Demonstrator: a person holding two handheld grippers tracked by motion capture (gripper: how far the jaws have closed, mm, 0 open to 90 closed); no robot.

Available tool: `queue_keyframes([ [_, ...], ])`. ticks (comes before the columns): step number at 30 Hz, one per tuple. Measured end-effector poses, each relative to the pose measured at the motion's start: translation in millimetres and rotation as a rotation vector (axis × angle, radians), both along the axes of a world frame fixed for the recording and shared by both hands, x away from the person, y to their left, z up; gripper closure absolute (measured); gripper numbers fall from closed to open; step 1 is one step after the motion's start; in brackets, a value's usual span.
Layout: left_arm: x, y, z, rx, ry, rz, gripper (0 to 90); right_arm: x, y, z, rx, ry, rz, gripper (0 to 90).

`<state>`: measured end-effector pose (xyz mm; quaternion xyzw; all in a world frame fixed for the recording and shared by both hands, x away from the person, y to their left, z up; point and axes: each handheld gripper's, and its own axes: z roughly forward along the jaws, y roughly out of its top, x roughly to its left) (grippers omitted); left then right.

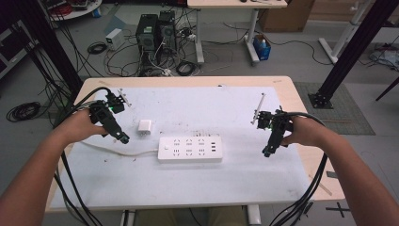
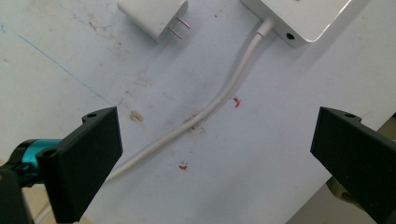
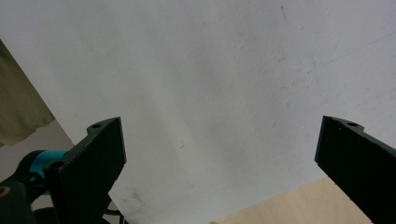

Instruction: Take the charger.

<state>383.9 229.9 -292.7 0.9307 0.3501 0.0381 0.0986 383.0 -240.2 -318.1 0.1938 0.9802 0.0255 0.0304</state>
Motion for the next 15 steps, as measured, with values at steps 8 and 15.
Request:
queue_keyframes([
  [8, 8.8, 4.3, 4.4, -0.052, -0.037, 0.066, 2.1, 1.0, -1.8, 0.1, 0.013, 0.000, 0.013, 1.2],
  [15, 18.4, 3.5, 10.8, -0.083, -0.024, 0.228, 2.1, 5.1, -2.4, -1.1, 0.015, -0.012, -0.004, 1.2],
])
